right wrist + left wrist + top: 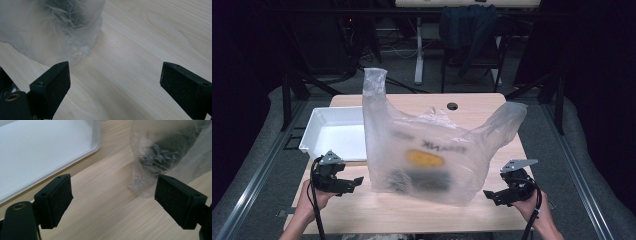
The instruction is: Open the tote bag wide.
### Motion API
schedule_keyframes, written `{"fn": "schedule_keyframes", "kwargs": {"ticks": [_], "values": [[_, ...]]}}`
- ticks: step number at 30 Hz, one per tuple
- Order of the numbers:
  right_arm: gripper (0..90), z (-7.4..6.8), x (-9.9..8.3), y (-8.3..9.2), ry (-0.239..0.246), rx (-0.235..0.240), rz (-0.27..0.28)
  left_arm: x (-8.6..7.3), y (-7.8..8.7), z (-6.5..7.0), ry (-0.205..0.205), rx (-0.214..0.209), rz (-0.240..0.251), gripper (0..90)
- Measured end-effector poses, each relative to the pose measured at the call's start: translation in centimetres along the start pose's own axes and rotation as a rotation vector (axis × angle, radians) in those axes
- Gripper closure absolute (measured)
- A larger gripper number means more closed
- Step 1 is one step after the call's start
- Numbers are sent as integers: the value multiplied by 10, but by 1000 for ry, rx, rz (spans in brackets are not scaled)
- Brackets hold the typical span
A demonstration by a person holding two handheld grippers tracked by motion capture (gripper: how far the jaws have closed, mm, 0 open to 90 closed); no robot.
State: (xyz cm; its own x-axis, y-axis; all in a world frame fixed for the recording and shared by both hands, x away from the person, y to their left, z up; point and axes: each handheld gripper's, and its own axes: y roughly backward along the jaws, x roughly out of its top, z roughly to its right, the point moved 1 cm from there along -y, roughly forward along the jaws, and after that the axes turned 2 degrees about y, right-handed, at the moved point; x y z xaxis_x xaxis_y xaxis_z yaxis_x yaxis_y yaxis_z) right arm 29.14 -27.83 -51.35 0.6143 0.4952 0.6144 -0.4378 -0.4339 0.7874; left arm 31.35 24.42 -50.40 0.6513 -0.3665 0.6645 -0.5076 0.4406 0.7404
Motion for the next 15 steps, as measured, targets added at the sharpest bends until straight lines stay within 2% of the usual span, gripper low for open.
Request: {"fn": "schedule_keyframes", "kwargs": {"ticks": [3,4,5,10,12,13,15], "values": [[92,-3,1,0,9,13,-8,1,2,6,-35,-11,10,142],[93,-5,1,0,17,10,4,2,3,9,-45,-16,9,142],[97,-7,1,1,26,28,-3,3,4,11,-55,-30,-2,142],[120,-19,3,5,49,56,17,8,6,22,-83,-57,17,142],[128,-23,5,5,70,59,23,11,6,23,-91,-55,20,155],[129,-25,7,4,96,53,19,12,6,24,-91,-59,25,175],[138,-27,8,3,107,45,16,14,6,26,-100,-66,37,222]]}}
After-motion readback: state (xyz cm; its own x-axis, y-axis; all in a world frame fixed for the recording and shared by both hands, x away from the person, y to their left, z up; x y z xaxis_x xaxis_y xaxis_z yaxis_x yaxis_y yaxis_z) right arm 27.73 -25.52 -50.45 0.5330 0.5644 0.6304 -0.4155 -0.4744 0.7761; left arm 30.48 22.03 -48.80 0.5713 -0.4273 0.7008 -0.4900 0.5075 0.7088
